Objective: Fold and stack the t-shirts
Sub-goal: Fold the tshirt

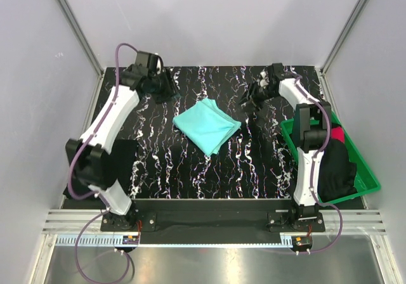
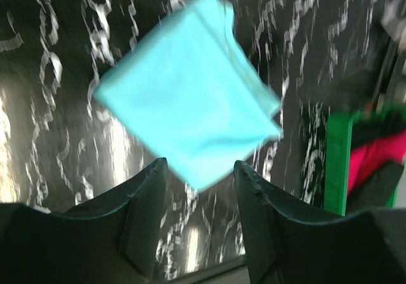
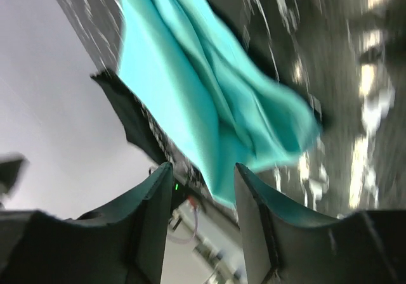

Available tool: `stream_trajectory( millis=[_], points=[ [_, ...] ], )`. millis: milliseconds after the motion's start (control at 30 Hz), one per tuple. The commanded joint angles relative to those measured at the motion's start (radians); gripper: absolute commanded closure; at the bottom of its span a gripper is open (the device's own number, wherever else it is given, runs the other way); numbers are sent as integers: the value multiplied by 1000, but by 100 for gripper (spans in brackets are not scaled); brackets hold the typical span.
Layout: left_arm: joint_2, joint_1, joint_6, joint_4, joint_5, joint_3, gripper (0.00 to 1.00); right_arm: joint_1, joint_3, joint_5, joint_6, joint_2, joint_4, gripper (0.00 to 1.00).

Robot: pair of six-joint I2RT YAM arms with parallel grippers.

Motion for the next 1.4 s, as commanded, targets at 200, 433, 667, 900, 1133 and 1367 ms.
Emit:
stream_trajectory(
  millis=[200,433,667,900,1133,1367],
  points=[
    [-361,-76,33,-8,45,-355,50,2,218,53,20,208,72,53],
    [-537,-76,19,-43,36,-431,50,55,8,73,16,135,167,57],
    [-590,-75,36,-84,10,-440,50,124,-366,99,77,-63,336,58],
    [-475,-89,94,-86,65,-388,45,284,-682,108,217,-303,506,58],
    [-300,-260,114,-35,-91,-276,41,171,-793,144,126,-485,456,56],
    [-111,-475,145,-15,-328,-204,42,138,-764,57,158,-447,492,58]
  ],
)
